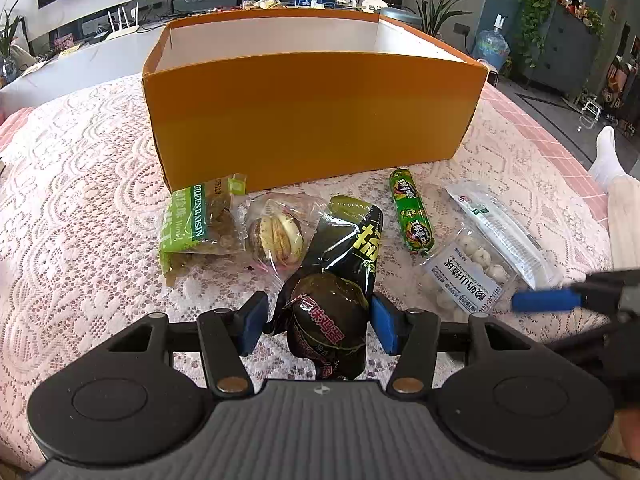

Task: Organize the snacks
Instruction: 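Lift the black snack bag and white-ball pack off the table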

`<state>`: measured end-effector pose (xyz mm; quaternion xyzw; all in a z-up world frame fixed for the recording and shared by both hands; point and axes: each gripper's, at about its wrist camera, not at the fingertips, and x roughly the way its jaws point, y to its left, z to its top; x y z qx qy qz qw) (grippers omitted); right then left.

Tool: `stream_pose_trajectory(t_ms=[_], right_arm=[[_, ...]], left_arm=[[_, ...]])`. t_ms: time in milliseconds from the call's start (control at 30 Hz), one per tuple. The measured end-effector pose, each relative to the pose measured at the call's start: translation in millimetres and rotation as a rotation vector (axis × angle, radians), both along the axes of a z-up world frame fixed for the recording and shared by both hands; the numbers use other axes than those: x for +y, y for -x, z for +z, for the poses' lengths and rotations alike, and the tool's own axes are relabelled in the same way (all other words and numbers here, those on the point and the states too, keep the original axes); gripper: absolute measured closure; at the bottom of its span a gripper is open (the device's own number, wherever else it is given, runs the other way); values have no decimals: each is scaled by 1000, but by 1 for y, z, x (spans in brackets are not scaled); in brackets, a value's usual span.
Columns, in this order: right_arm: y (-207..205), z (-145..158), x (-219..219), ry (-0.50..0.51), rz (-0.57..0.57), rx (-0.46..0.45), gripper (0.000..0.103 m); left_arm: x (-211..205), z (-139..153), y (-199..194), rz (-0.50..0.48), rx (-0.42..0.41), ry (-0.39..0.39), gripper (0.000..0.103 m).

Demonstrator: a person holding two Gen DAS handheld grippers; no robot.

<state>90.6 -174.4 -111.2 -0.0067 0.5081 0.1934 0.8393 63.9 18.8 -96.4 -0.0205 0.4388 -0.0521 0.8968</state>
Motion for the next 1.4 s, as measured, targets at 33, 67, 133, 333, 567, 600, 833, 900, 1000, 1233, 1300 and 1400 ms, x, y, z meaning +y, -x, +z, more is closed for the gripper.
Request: stream_pose_trajectory(t_ms=[33,67,133,333,567,600,833,900,1000,1233,1300,1400], right_arm=[[-3,-1,0,12,-12,-15,25],[-6,-1,-1,19,-19,-26,25],[-11,-1,-1,2,-35,-26,25],[-26,0,4,-40,-68,-30,25],[-34,3,29,29,-52,-94,26],[-34,1,34,49,-45,-100,26],[-27,-7,42,140,28,-138,25],[-22,-7,39,162,41,-144,25],[-16,-5,34,206,53,-158,25],[-18,-9,19,164,10,-98,33],[-18,-9,19,152,6,-99,37],[-14,-8,23,156,26,-120,44]], left_arm=[[0,0,0,1,0,1,40],[0,0,0,3,0,2,40],[1,1,1,12,-2,-3,40],[11,6,3,53,-16,14,40],[17,12,5,82,-44,33,40],[18,13,5,88,-45,34,40],[20,12,6,92,-42,45,40],[19,13,5,88,-40,44,40],[19,11,5,84,-35,42,40],[16,9,3,77,-25,35,40],[16,8,2,76,-21,33,40],[15,7,1,75,-17,36,40]])
